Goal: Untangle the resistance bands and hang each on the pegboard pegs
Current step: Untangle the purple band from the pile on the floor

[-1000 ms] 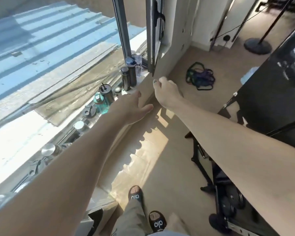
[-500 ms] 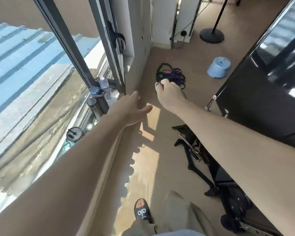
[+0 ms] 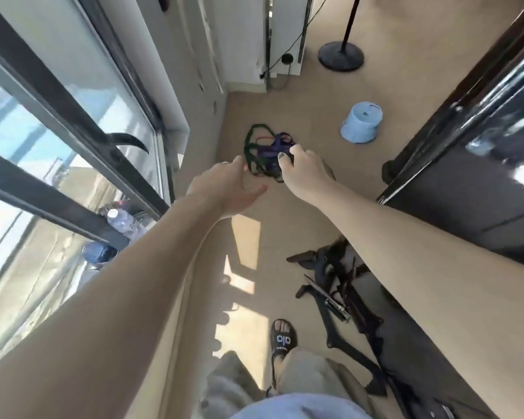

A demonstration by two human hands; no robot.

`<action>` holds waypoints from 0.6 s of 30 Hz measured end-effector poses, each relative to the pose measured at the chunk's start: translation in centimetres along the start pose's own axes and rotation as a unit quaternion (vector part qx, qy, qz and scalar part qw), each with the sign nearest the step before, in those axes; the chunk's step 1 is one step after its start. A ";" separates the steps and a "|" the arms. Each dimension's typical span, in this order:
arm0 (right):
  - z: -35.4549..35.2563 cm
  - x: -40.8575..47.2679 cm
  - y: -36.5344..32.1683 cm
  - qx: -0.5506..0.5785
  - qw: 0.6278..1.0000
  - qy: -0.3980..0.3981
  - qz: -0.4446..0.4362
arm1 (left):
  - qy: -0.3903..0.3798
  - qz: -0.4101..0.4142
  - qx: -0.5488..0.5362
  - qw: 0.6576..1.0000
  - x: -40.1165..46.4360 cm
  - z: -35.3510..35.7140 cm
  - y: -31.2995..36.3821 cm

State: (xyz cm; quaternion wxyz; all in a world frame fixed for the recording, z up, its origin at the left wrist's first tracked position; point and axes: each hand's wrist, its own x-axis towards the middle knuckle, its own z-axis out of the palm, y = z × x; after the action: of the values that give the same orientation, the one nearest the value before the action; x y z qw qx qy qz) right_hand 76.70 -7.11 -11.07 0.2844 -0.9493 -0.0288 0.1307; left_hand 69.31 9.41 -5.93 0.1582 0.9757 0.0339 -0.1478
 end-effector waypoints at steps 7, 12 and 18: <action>-2.4 14.3 -0.1 -0.027 1.000 -0.001 0.008 | -0.010 0.001 0.001 1.000 15.3 -3.4 0.2; -3.4 26.0 -2.0 -0.032 0.999 -0.001 0.021 | -0.018 0.015 0.020 1.000 28.4 -5.7 -1.1; -5.4 39.9 -3.1 -0.014 0.998 -0.008 0.063 | -0.061 0.044 0.034 0.997 44.3 -9.0 -1.9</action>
State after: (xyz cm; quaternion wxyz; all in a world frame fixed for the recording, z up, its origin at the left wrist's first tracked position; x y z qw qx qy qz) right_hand 116.68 -2.22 -14.29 0.2617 -0.9522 0.0266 0.1555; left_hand 113.84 14.90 -11.63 0.1328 0.9702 -0.0235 -0.2012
